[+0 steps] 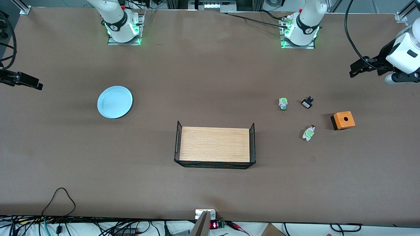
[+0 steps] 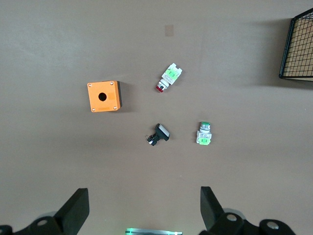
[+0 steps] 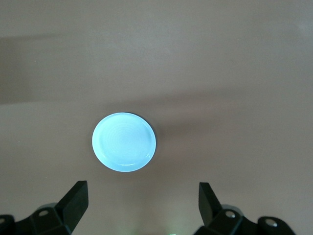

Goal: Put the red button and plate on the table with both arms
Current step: 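Open the right gripper and withdraw it from the plate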

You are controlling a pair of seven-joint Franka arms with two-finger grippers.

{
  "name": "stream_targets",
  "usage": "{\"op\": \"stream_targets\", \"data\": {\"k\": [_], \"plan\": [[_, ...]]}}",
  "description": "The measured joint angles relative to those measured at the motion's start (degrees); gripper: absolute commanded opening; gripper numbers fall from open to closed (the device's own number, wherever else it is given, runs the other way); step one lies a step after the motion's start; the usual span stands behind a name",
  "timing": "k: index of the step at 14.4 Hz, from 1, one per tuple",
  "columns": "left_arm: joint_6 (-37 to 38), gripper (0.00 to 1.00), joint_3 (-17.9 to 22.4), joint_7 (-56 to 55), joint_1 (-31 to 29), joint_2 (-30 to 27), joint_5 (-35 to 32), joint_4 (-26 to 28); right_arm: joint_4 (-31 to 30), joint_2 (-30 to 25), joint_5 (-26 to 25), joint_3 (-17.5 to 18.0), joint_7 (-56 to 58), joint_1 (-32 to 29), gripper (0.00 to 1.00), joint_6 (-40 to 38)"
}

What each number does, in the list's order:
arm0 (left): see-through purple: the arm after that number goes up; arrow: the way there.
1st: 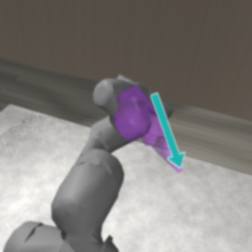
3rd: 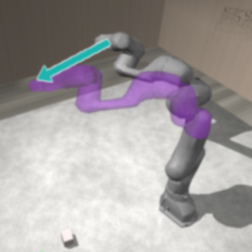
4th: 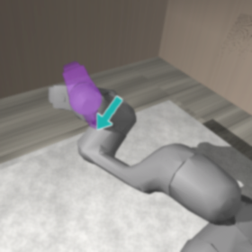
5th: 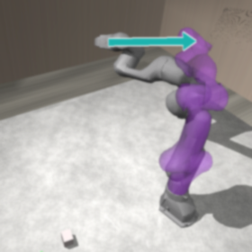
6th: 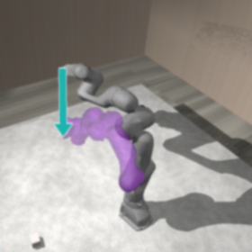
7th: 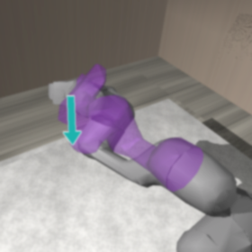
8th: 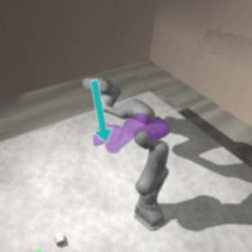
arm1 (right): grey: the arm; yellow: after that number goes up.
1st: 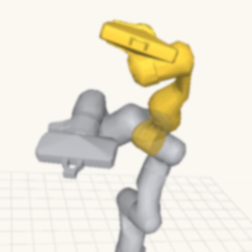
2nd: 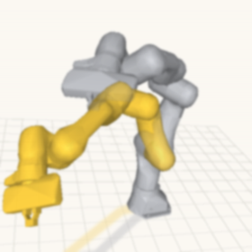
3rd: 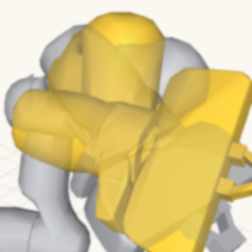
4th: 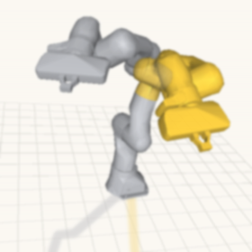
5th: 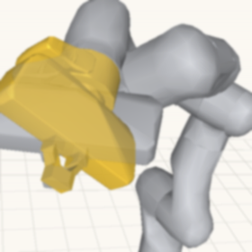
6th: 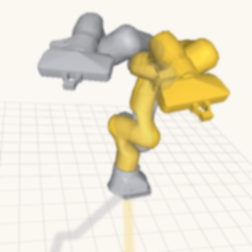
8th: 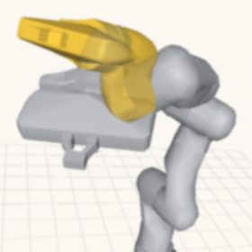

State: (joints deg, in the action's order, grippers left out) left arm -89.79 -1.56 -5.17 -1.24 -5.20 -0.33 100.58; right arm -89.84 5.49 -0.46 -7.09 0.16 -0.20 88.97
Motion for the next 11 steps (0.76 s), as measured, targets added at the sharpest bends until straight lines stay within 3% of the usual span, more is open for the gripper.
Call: {"op": "stream_targets", "data": {"k": [6,11], "plan": [[0.03,1.00,0.00,0.00,0.00,0.00,0.00,0.00,-2.75,-4.22,0.00,0.39,0.50,0.24,1.00,0.43],[0.11,1.00,0.00,0.00,0.00,0.00,0.00,0.00,-3.03,-4.54,0.00,0.54,0.57,0.25,1.00,0.44]]}}
